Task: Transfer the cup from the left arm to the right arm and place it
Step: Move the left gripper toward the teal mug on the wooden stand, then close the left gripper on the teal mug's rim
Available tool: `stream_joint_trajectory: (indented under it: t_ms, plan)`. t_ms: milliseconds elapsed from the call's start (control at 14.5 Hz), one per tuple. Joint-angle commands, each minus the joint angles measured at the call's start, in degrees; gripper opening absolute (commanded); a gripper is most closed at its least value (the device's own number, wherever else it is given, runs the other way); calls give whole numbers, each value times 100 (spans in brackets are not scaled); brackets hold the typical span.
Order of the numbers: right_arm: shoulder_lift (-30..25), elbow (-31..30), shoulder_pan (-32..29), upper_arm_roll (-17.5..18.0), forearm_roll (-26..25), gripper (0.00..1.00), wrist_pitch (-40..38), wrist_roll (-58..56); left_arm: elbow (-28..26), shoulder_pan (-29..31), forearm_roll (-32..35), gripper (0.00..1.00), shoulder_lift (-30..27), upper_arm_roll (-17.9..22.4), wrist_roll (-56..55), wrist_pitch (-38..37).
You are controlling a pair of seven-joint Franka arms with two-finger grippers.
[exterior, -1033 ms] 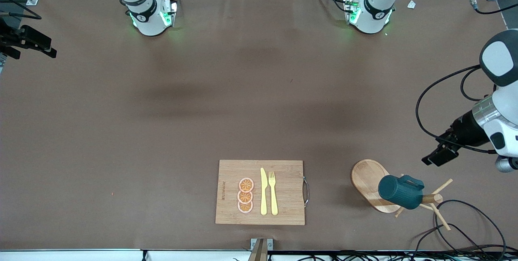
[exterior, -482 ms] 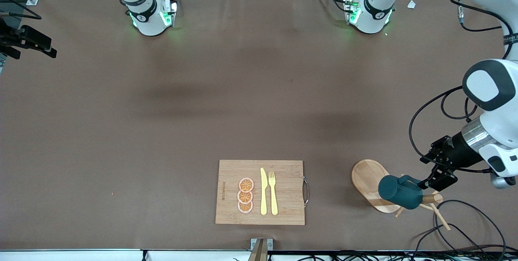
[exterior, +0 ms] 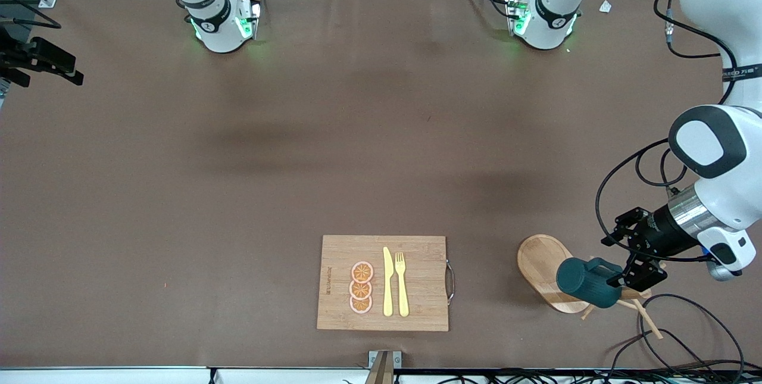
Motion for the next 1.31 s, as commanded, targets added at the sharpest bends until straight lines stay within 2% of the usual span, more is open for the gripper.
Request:
stream_joint_trajectory:
  t_ms: [0,826,1239]
  plan:
    - [-137,-97,18,-3,19,100,18,32,126,5,-403,100,158,-2,-100,218]
    - [-137,-106,18,-11,-7,100,26,32,143,-92,-668,100,624,-125,-100,1097]
    - [-137,-106,18,-11,-7,100,26,32,134,-92,-677,100,739,-212,-91,1308]
